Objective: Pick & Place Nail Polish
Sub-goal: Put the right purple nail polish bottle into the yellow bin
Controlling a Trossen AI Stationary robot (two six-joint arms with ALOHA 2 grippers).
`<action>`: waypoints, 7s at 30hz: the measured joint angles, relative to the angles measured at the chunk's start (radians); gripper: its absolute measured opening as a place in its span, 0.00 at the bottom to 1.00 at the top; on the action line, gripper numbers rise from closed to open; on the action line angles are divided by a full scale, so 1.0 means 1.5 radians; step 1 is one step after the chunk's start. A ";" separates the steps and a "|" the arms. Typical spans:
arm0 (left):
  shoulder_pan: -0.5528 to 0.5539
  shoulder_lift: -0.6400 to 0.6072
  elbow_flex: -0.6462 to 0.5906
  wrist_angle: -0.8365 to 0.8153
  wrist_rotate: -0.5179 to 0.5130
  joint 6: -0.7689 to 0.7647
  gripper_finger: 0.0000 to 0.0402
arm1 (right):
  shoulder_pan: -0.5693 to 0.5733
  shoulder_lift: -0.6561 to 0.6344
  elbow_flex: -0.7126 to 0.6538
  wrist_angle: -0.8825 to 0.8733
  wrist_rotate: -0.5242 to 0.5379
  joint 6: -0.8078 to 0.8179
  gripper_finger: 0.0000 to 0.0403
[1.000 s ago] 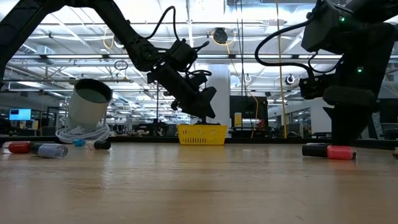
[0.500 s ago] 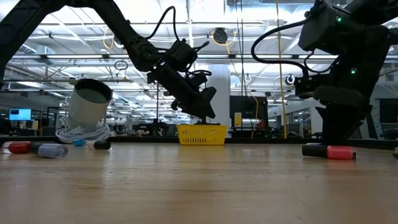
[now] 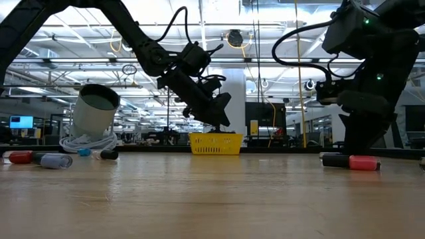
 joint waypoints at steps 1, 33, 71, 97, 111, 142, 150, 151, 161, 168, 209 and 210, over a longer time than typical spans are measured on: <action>0.000 0.000 0.000 0.000 0.000 0.000 0.50 | 0.000 -0.005 0.000 0.003 0.001 -0.006 0.13; -0.004 0.000 0.000 0.000 -0.008 0.003 0.50 | -0.101 -0.458 -0.002 0.066 0.234 -0.505 0.13; -0.111 -0.233 -0.334 0.457 0.301 -0.238 0.50 | -0.180 -0.391 -0.078 0.345 0.115 -0.782 0.13; -0.220 -0.224 -0.121 0.044 0.056 -0.311 0.50 | -0.077 -0.083 0.081 0.433 0.237 -0.913 0.13; -0.234 -0.150 -0.121 0.172 0.062 -0.342 0.50 | -0.077 -0.083 0.081 0.439 0.235 -0.911 0.13; -0.222 -0.078 0.017 0.034 0.082 -0.272 0.48 | -0.074 -0.083 0.080 0.425 0.253 -0.893 0.13; -0.220 -0.078 0.017 0.028 0.084 -0.273 0.13 | -0.073 -0.083 0.080 0.421 0.257 -0.894 0.13; -0.220 -0.078 0.017 0.028 0.088 -0.268 0.13 | -0.073 -0.083 0.080 0.421 0.258 -0.894 0.13; -0.211 -0.082 0.017 0.023 0.098 -0.247 0.13 | -0.074 -0.083 0.080 0.423 0.253 -0.840 0.25; -0.200 -0.122 0.017 -0.016 0.096 -0.193 0.13 | -0.074 -0.100 0.080 0.370 0.285 -0.731 0.52; -0.321 -0.216 -0.178 0.351 0.989 -0.125 0.13 | -0.065 -0.447 -0.021 0.302 0.269 -0.620 0.62; -0.332 -0.216 -0.178 0.363 0.987 -0.136 0.13 | -0.065 -0.447 -0.021 0.302 0.269 -0.620 0.62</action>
